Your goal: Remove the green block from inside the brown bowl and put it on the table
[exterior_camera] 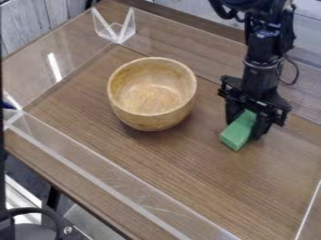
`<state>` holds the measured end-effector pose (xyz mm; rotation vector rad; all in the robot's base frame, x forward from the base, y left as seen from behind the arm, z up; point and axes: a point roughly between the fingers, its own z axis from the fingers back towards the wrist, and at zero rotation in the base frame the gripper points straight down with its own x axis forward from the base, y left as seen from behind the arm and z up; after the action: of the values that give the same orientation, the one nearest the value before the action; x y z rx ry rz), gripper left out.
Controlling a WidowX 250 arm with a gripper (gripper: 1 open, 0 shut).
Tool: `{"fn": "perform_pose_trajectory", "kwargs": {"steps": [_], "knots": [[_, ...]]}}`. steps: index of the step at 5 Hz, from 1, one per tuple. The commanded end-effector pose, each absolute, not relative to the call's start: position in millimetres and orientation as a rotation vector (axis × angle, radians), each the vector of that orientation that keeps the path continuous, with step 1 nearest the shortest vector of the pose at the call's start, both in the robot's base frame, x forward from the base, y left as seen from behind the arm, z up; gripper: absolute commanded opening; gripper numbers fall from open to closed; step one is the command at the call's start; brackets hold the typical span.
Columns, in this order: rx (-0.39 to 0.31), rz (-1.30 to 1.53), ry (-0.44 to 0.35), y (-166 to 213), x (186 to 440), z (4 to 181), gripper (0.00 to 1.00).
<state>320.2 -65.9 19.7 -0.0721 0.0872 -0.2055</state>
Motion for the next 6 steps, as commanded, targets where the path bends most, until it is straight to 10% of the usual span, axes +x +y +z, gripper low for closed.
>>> {"fn": "perform_pose_trajectory", "kwargs": {"steps": [1,2,3,6], "knots": [[-0.07,-0.192,0.087,-60.9,321.9,19.8,0.0],[-0.07,-0.184,0.091,-58.8,321.9,19.2,0.0],[-0.07,-0.177,0.095,-56.9,321.5,19.2,1.0],[-0.079,-0.142,0.082,-48.4,317.4,31.9,1.0]]}}
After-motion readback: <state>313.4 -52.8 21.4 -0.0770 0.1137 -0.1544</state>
